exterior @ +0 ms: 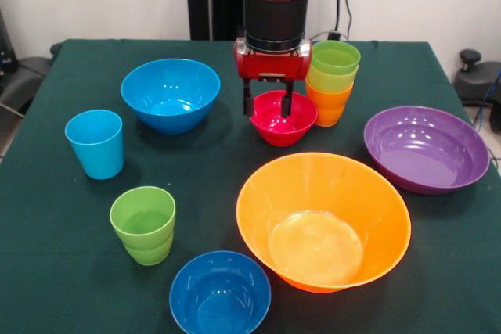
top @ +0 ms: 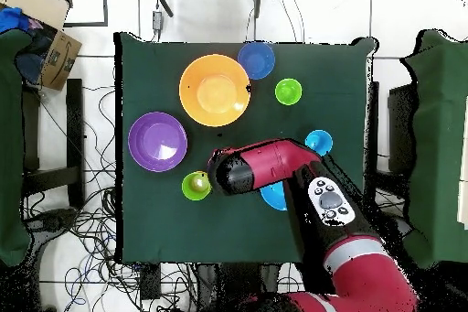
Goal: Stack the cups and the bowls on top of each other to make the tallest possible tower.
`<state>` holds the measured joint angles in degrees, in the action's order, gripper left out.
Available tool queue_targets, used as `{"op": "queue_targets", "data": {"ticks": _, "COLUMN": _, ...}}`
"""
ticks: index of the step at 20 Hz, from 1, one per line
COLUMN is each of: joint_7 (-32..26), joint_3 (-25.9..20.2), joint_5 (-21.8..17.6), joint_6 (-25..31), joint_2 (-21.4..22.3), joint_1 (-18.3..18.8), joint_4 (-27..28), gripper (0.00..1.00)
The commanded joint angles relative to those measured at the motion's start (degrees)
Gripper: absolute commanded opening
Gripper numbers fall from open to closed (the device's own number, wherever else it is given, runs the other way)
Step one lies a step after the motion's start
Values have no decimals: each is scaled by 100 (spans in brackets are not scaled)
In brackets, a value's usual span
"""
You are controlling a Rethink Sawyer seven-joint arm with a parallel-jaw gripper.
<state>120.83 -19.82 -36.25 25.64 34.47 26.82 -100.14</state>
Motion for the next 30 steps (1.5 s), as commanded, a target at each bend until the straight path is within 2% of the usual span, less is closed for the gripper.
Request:
{"op": "queue_targets", "data": {"ticks": 1, "joint_7": -668, "joint_3": -146, "joint_5": -349, "joint_6": 297, "joint_2": -218, "joint_1": -49, "joint_4": 160, "gripper": 100}}
{"op": "queue_targets", "data": {"ticks": 10, "joint_7": -512, "joint_3": 165, "joint_5": -685, "joint_6": 64, "joint_2": -485, "joint_1": -235, "joint_4": 246, "gripper": 100}}
{"op": "queue_targets", "data": {"ticks": 14, "joint_7": -647, "joint_3": 164, "joint_5": -715, "joint_6": 180, "joint_2": -420, "joint_1": -193, "joint_4": 320, "gripper": 100}}
{"op": "queue_targets", "data": {"ticks": 22, "joint_7": -651, "joint_3": 152, "joint_5": -876, "joint_6": 35, "joint_2": -597, "joint_1": -93, "joint_4": 424, "gripper": 100}}
{"op": "queue_targets", "data": {"ticks": 30, "joint_7": -339, "joint_3": 237, "joint_5": -1099, "joint_6": -382, "joint_2": -919, "joint_1": -161, "joint_4": 527, "gripper": 100}}
